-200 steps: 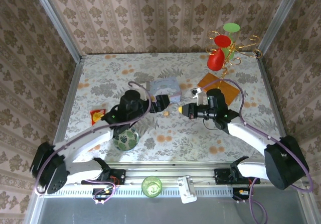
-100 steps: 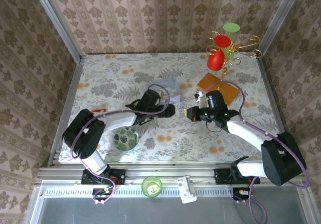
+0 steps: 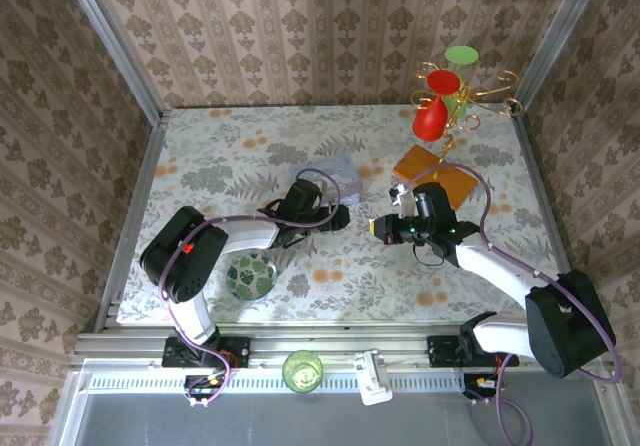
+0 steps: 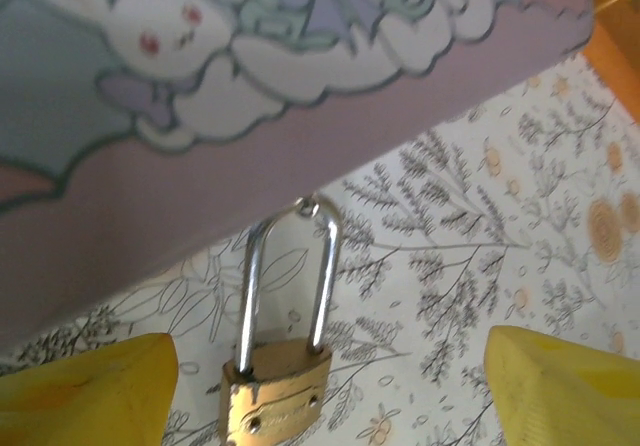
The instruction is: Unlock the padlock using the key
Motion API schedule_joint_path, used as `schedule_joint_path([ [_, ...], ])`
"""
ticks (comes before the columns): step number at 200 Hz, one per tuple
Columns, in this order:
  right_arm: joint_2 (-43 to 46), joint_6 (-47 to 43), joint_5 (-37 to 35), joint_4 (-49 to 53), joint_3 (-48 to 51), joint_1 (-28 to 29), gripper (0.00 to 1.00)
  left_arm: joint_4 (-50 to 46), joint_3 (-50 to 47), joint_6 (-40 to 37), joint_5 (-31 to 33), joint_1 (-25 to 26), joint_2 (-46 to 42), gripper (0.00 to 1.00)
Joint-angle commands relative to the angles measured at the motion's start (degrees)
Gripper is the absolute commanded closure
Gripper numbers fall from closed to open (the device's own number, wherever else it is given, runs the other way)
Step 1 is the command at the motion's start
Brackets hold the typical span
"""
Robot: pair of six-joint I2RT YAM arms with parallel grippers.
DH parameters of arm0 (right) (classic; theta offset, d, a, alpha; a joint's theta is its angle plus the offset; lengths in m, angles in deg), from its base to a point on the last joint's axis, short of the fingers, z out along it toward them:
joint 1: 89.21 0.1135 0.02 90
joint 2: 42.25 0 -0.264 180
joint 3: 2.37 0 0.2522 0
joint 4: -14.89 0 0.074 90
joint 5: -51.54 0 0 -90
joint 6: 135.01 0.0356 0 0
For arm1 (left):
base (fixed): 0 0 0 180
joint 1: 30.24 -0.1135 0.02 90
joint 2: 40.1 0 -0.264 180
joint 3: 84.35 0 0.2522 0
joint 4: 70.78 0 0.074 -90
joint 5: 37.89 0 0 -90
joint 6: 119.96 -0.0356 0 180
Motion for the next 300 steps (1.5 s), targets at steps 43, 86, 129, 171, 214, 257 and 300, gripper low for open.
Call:
schedule_joint_path([
  [43,0.7,-1.0,-1.3,-0.2,1.8,-0.2,1.00,7.4,-0.6,5.3,-0.3,2.8,2.9,0.29],
  [86,1.2,-0.7,-1.6,-0.2,2.5,-0.2,1.00,13.0,-4.1,9.4,3.2,4.6,4.3,0.38],
  [129,1.3,-0.8,-1.8,-0.2,2.7,-0.3,1.00,22.4,-9.2,16.7,13.3,6.2,6.8,0.39],
  [171,2.8,-1.1,-2.6,0.6,3.1,-0.4,1.00,32.0,-11.3,21.7,18.0,7.2,10.6,0.48],
  [214,4.2,-1.1,-2.6,0.5,4.7,-1.1,1.00,33.2,-9.7,23.1,21.7,9.0,13.3,0.41],
  [257,5.7,-1.4,-2.9,0.8,5.6,-1.8,1.00,29.6,-9.0,34.9,29.7,11.5,16.9,0.38],
  [300,6.2,-2.1,-1.6,2.3,5.4,-3.0,1.00,25.9,-5.1,36.3,30.0,13.0,18.9,0.39],
])
